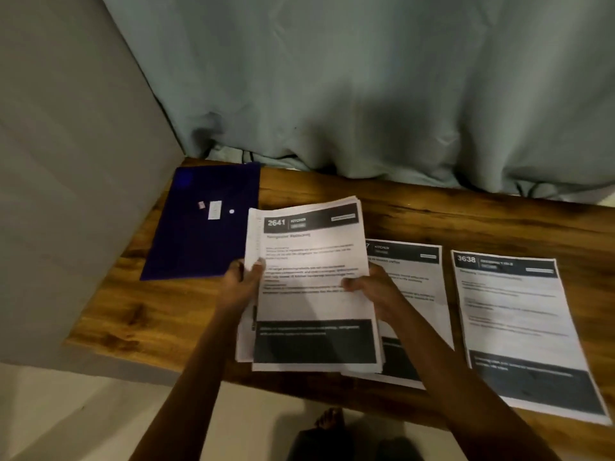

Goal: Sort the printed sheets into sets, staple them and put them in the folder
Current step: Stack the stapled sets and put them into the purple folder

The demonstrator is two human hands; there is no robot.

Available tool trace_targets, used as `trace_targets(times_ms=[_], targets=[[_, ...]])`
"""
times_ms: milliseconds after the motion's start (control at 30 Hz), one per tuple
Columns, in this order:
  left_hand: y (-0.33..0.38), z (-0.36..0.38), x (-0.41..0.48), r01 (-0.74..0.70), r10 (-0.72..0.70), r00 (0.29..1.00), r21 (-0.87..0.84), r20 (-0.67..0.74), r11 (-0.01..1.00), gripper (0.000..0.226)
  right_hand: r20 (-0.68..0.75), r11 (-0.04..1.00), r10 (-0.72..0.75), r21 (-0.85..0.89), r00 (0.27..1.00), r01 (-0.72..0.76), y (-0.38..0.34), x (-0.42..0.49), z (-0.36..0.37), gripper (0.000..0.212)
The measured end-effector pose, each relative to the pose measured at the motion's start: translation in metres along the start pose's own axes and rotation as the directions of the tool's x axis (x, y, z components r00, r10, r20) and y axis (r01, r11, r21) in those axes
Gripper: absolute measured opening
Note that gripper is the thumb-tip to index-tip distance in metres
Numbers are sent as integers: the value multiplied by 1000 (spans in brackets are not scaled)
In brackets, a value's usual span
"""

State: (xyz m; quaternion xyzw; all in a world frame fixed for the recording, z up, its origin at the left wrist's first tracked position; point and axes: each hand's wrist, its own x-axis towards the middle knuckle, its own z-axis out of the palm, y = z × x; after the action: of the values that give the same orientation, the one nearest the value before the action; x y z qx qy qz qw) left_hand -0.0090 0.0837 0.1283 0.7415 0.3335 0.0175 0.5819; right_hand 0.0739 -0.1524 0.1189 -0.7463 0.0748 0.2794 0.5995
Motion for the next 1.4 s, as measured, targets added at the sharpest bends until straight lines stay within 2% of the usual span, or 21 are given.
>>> trace_targets(times_ms=[133,333,533,667,733,833,933,1067,1200,1300,1400], targets=[[5,59,3,62,-67,991,48,119,997,39,-162,995,-73,-85,984,60,12,-16,-38,38],[9,121,-8,-9,-13,984,125,177,992,35,-367,984,-36,-176,929,-32,34,-24,-88,36],[-3,156,-17,-41,-26,965,246,262,968,39,-465,942,-57,-319,884,-107,67,-22,-108,16],[-6,175,-28,-76,3,990,505,144,860,72,-511,918,-124,-384,851,-96,107,-1,-118,21],[-3,182,-34,-62,5,993,504,115,861,86,-512,907,-158,-413,844,-81,107,-2,-118,28],[-3,191,-37,-65,6,992,484,123,873,91,-498,923,-85,-367,863,-120,94,-8,-117,41],[-3,201,-39,-56,-12,991,481,135,875,89,-473,931,-4,-324,881,-170,85,-11,-121,47],[3,206,-39,-23,-29,995,502,95,865,84,-405,929,-59,-356,913,-98,79,-17,-118,26],[4,204,-25,81,-111,992,376,59,923,75,-456,946,-93,-318,885,-65,75,-21,-110,16],[9,201,-19,107,-132,986,214,104,971,57,-472,959,-83,-277,878,-59,68,-26,-111,17],[14,203,-22,37,-74,978,184,197,982,27,-464,972,-67,-232,883,-48,59,-31,-125,19]])
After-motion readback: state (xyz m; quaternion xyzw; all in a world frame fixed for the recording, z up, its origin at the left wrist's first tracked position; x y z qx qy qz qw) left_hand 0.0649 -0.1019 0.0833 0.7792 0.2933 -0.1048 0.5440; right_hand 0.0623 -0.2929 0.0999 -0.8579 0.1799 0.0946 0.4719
